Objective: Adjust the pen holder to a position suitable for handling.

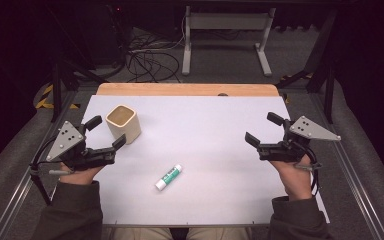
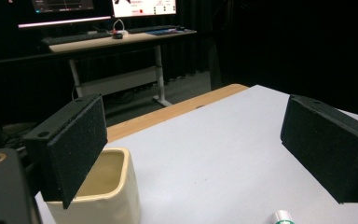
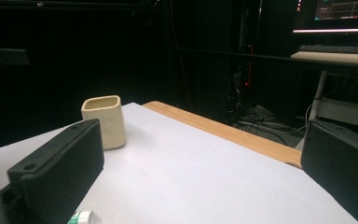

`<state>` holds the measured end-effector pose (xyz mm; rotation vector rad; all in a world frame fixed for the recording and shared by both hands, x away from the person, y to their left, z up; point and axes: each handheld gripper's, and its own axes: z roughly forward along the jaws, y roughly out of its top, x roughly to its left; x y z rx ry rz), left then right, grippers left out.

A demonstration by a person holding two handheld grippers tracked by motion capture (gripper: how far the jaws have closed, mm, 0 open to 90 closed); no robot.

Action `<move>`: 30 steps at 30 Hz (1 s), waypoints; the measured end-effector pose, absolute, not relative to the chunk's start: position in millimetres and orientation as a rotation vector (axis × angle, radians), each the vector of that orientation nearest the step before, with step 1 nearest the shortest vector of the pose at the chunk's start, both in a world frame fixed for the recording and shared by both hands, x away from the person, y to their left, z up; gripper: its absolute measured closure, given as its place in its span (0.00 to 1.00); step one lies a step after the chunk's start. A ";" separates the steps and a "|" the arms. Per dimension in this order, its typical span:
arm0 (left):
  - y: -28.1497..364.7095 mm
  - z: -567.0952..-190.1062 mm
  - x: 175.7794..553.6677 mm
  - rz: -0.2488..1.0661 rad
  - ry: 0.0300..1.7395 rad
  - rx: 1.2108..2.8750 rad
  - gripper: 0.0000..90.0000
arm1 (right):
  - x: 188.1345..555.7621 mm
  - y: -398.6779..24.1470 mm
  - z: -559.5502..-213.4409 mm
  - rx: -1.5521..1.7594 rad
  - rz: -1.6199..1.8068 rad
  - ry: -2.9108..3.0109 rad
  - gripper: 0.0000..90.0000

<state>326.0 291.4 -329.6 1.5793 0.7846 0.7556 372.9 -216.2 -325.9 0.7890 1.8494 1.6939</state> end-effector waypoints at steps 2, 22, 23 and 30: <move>291.1 -331.3 326.2 0.754 0.788 1.587 0.09 | 374.2 -215.0 -326.1 0.789 1.690 1.860 0.00; 278.7 -340.5 322.1 0.696 0.782 1.724 0.09 | 373.8 -215.6 -325.9 0.827 1.625 1.872 0.00; 277.1 -341.1 321.6 0.698 0.778 1.736 0.09 | 373.3 -214.9 -325.4 0.819 1.618 1.877 0.00; 273.7 -343.4 318.5 0.696 0.785 1.759 0.09 | 372.6 -211.1 -321.9 0.797 1.621 1.880 0.00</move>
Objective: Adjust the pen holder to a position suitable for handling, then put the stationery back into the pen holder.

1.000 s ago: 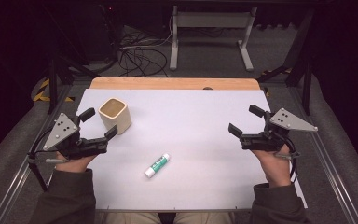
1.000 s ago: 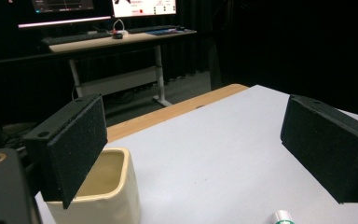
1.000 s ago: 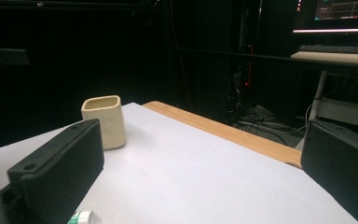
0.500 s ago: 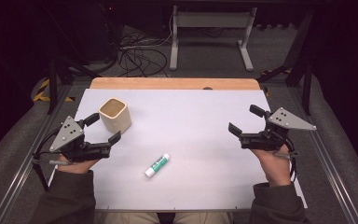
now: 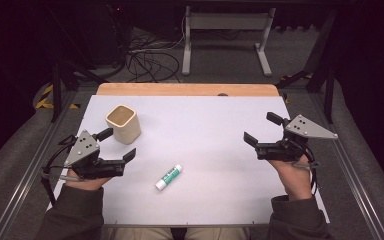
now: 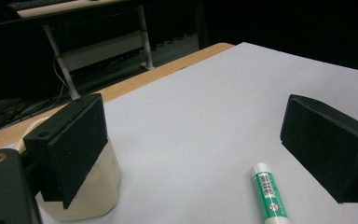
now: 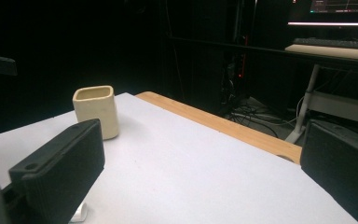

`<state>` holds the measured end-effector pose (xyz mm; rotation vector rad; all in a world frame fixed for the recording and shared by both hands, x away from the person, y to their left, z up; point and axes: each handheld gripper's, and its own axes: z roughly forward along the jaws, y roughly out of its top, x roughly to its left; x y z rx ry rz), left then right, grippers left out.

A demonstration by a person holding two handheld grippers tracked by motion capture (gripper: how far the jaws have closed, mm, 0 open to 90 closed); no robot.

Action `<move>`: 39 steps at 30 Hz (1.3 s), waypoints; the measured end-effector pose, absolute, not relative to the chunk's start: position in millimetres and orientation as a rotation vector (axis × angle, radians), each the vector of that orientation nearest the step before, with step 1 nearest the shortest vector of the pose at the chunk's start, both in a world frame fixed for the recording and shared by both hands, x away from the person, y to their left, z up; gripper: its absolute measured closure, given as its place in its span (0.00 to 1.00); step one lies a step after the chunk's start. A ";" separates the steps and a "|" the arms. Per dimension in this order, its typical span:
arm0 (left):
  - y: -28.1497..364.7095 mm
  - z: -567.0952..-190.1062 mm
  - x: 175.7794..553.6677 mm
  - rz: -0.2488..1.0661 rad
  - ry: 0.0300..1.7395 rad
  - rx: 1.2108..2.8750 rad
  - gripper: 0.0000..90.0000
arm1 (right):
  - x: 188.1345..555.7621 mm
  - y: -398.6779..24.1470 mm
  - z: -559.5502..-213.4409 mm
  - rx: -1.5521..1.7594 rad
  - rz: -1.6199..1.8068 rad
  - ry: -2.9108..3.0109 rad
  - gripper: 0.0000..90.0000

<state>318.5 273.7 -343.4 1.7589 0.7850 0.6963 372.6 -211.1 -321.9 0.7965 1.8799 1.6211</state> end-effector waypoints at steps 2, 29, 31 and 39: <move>272.8 -344.1 317.8 0.693 0.782 1.764 0.09 | 372.3 -210.3 -321.3 0.788 1.621 1.885 0.00; 235.8 -365.1 314.8 0.627 0.755 1.990 0.13 | 368.5 -206.5 -318.6 0.782 1.596 1.909 0.00; 235.4 -365.4 314.4 0.626 0.752 1.992 0.13 | 368.3 -206.5 -317.8 0.776 1.589 1.909 0.00; 234.7 -367.8 315.0 0.611 0.751 2.015 0.14 | 367.5 -203.5 -316.8 0.764 1.583 1.925 0.00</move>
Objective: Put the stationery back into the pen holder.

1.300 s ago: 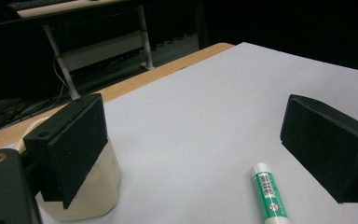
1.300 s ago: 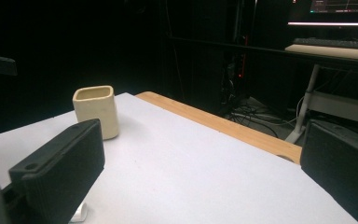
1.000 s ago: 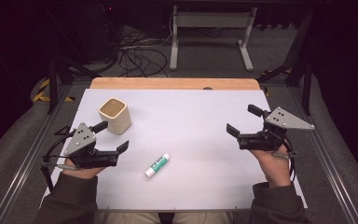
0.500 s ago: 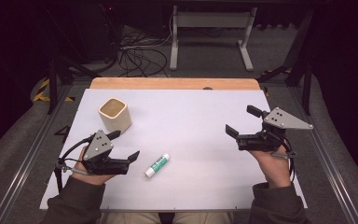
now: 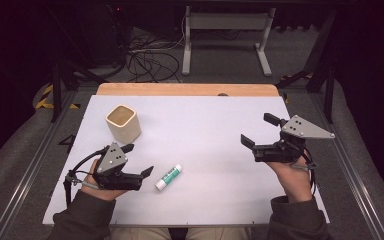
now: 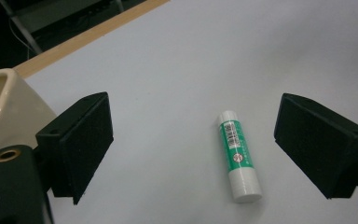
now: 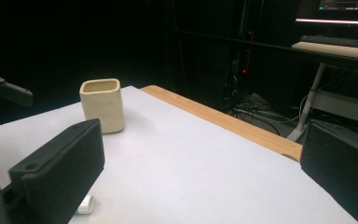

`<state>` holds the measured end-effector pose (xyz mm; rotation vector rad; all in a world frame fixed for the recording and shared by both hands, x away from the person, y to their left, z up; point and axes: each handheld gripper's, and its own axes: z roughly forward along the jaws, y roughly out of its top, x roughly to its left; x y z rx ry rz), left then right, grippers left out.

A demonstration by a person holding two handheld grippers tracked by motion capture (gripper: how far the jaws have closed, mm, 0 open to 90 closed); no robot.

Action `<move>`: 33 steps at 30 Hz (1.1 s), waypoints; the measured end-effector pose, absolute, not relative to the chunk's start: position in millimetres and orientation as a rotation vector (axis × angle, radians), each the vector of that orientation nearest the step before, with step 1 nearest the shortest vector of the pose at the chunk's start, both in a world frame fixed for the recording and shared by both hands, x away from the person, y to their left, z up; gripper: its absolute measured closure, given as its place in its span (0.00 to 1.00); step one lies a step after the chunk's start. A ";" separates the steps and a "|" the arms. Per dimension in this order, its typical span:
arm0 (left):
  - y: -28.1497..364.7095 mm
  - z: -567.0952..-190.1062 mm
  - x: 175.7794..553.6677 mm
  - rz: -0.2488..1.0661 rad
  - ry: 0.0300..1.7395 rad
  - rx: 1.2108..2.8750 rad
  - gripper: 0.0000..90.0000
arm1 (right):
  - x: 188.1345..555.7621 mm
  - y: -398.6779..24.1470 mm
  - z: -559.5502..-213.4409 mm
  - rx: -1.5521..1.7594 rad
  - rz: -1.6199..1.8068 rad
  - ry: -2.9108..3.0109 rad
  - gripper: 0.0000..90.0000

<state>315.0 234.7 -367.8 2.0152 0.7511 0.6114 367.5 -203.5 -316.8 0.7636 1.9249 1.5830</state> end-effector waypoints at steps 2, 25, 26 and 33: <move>233.8 -369.8 316.2 0.593 0.749 2.034 0.15 | 367.2 -203.4 -316.4 0.765 1.585 1.926 0.00; 208.7 -404.5 321.2 0.417 0.857 2.202 0.29 | 369.7 -201.2 -315.6 0.784 1.580 1.915 0.00; 206.9 -406.3 321.0 0.420 0.872 2.208 0.29 | 369.7 -201.2 -315.6 0.784 1.580 1.915 0.00; 200.2 -415.3 319.4 0.378 0.905 2.236 0.33 | 369.8 -200.9 -315.8 0.786 1.579 1.915 0.00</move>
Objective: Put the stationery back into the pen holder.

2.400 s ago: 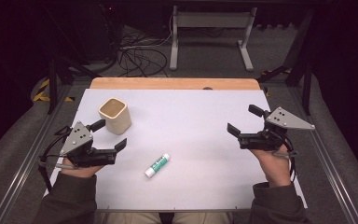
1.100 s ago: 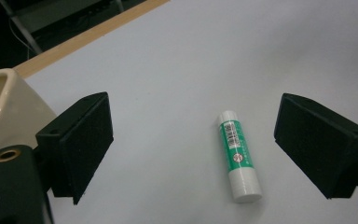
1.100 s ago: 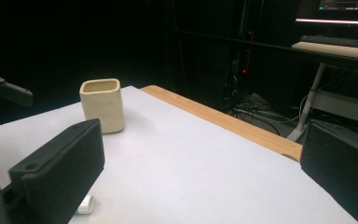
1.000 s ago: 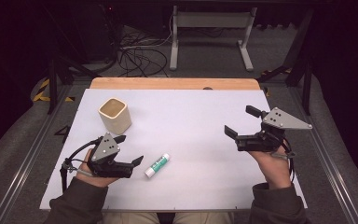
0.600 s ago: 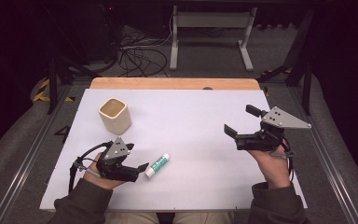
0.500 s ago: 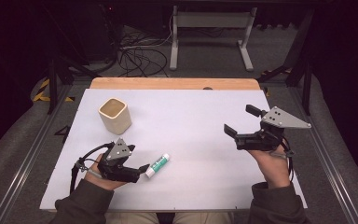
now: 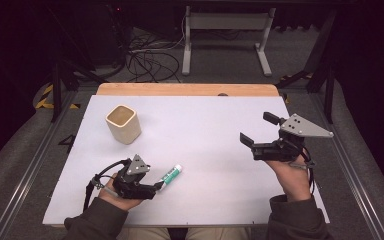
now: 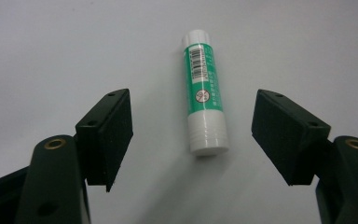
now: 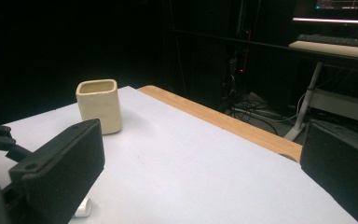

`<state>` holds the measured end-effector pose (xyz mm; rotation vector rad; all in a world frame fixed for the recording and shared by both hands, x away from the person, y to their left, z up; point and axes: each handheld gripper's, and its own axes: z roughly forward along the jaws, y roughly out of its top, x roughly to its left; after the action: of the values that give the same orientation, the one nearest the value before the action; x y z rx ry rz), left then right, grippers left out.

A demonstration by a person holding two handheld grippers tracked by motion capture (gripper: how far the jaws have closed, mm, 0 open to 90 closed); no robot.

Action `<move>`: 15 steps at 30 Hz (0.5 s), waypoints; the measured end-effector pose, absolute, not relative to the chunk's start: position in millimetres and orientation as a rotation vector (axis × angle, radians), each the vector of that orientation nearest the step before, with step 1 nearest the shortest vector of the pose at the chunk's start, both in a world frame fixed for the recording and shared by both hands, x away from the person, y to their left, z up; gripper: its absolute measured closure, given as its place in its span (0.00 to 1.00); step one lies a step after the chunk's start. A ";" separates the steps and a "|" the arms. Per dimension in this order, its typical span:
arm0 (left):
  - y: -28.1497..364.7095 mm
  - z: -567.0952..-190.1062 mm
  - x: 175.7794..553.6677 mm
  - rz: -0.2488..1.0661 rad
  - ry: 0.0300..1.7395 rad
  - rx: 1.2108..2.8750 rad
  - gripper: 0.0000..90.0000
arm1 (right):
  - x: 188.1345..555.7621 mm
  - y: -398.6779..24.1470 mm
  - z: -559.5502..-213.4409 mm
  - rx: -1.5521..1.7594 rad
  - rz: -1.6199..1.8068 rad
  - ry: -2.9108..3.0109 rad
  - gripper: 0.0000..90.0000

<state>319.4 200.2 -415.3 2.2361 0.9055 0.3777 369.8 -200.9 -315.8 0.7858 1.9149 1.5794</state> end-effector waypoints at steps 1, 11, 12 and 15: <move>199.3 -416.7 318.9 0.373 0.911 2.237 0.34 | 369.7 -200.9 -315.8 0.786 1.580 1.915 0.00; 192.3 -435.0 318.3 0.359 0.956 2.263 0.40 | 369.0 -199.3 -314.9 0.777 1.582 1.919 0.00; 191.8 -436.8 318.6 0.359 0.959 2.270 0.40 | 369.0 -199.3 -314.9 0.777 1.582 1.919 0.00; 189.9 -440.7 318.4 0.345 0.972 2.269 0.42 | 368.8 -199.3 -314.7 0.775 1.580 1.920 0.00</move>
<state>318.4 189.9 -440.7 2.2692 0.9724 0.3451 368.8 -199.3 -314.7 0.7745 1.9199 1.5795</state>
